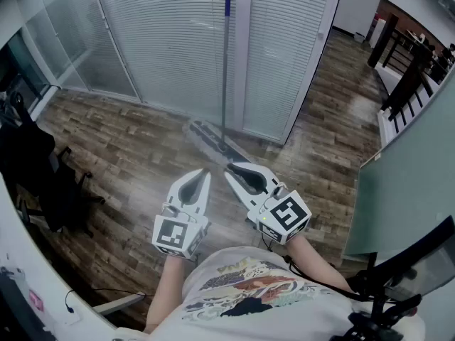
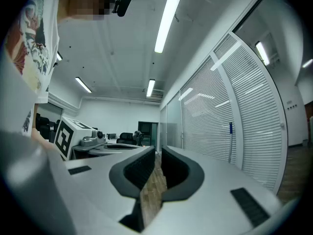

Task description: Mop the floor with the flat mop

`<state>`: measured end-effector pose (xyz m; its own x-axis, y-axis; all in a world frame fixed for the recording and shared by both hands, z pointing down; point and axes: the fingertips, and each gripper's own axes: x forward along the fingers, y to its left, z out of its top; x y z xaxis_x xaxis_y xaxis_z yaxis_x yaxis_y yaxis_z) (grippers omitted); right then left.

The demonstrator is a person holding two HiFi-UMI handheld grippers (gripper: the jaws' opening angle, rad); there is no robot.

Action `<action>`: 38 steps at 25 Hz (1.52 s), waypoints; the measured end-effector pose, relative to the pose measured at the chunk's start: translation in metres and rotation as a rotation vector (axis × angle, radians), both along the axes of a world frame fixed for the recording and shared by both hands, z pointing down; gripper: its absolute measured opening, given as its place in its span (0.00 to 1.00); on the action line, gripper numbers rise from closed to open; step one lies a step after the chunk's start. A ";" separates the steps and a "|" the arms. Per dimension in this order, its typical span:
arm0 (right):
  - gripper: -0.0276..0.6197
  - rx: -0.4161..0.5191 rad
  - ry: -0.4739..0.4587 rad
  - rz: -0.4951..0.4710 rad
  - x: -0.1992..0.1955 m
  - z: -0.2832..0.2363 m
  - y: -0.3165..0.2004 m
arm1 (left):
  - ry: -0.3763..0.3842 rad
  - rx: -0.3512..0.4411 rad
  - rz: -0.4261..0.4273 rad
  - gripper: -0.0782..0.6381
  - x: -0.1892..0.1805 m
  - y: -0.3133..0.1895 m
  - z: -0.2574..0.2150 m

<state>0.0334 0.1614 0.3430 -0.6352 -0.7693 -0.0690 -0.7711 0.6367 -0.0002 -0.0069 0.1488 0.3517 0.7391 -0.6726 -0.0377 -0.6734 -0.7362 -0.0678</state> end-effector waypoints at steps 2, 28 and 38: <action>0.12 -0.001 0.001 0.001 -0.003 0.001 0.001 | 0.006 0.002 0.017 0.13 -0.001 0.002 0.003; 0.12 -0.081 0.016 0.052 -0.020 0.010 -0.018 | 0.020 -0.045 -0.011 0.13 -0.029 -0.027 0.009; 0.12 -0.092 0.043 0.026 -0.023 0.020 -0.048 | 0.004 -0.062 -0.022 0.13 -0.029 -0.051 0.021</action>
<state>0.0105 0.1137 0.3635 -0.6161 -0.7871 0.0292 -0.7877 0.6156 -0.0242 -0.0360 0.0980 0.3726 0.7243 -0.6895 0.0018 -0.6894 -0.7241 -0.0198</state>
